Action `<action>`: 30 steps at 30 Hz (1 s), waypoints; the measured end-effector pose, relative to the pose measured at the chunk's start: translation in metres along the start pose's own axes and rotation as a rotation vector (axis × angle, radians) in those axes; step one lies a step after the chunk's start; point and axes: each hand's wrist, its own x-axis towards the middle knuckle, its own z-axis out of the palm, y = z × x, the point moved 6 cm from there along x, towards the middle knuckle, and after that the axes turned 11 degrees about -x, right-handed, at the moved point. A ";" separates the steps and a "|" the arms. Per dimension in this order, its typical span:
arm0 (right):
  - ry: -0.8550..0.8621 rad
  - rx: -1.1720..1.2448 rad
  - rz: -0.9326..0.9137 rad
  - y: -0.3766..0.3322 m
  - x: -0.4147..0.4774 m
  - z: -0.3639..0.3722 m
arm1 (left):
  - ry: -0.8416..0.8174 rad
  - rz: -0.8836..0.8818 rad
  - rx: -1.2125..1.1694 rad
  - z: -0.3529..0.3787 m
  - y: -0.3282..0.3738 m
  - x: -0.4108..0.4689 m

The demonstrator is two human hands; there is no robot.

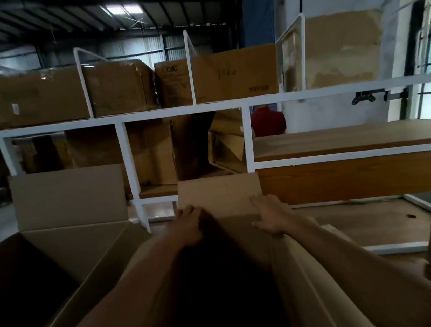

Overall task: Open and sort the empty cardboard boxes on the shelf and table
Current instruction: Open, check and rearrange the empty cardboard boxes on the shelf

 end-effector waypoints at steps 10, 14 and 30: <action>0.157 0.417 0.098 0.030 0.038 0.039 | 0.096 -0.034 -0.117 0.015 -0.035 0.052; 0.330 0.533 0.271 0.038 0.022 0.038 | 0.097 -0.056 0.054 0.012 -0.029 0.052; 0.169 0.582 0.318 -0.002 -0.155 0.006 | -0.122 0.052 0.033 0.000 0.062 -0.135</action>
